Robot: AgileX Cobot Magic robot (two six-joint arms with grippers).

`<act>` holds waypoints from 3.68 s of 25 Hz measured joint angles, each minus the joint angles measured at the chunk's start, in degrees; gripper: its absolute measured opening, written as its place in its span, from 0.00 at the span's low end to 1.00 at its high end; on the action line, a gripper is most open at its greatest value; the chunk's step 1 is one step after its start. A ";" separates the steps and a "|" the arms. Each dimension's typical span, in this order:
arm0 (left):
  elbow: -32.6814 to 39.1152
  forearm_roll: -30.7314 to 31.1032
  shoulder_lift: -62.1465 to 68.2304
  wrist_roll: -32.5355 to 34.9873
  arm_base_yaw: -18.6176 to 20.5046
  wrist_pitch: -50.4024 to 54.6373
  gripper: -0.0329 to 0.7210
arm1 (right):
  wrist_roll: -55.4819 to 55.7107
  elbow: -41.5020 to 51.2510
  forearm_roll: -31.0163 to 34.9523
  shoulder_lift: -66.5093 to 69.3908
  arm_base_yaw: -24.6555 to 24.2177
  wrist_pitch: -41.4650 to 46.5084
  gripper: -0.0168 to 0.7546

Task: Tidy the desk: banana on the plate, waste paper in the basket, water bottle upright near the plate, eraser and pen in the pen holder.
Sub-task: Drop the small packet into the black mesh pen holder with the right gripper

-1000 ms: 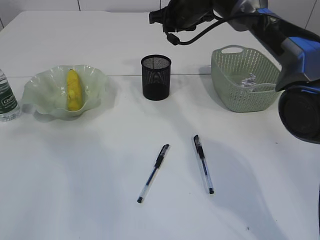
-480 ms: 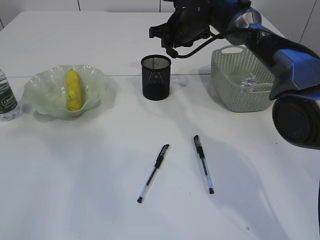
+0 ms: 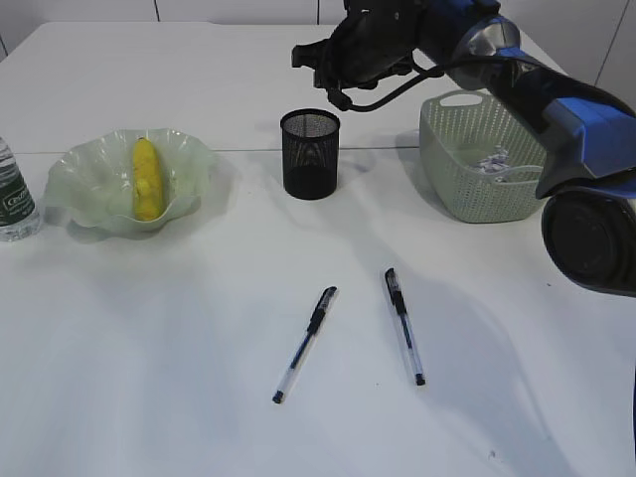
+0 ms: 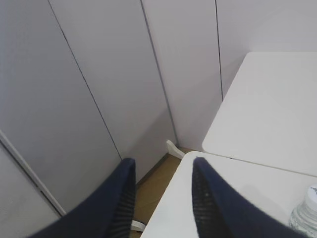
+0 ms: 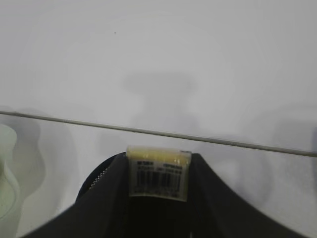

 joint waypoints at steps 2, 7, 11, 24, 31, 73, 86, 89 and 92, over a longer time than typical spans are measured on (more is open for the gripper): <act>0.00 0.00 0.00 0.00 0.00 0.00 0.39 | 0.00 0.00 1.04 0.12 0.00 -0.31 0.35; 0.00 0.00 0.00 0.00 0.00 0.00 0.39 | 0.00 0.00 3.88 0.99 0.00 -0.51 0.35; 0.00 0.00 0.00 0.00 0.00 0.00 0.39 | 0.00 0.00 4.45 1.02 0.00 -0.56 0.35; 0.00 0.00 0.00 0.00 0.00 0.00 0.39 | 0.00 0.00 5.49 3.01 0.00 0.98 0.35; 0.00 0.00 0.00 0.00 0.00 0.00 0.39 | 0.00 0.00 5.49 3.01 0.00 0.98 0.35; 0.00 0.00 0.00 0.00 0.00 0.04 0.39 | 0.00 0.00 7.11 3.01 0.00 2.59 0.44; 0.00 0.00 0.00 0.00 0.00 0.04 0.39 | 0.00 0.00 7.92 3.01 0.00 3.17 0.44; 0.00 0.00 0.00 0.00 0.00 0.04 0.39 | 0.00 0.00 8.29 3.01 0.00 3.17 0.47; 0.00 0.00 0.00 0.00 0.00 0.04 0.39 | 0.00 0.00 8.29 3.01 0.00 3.17 0.51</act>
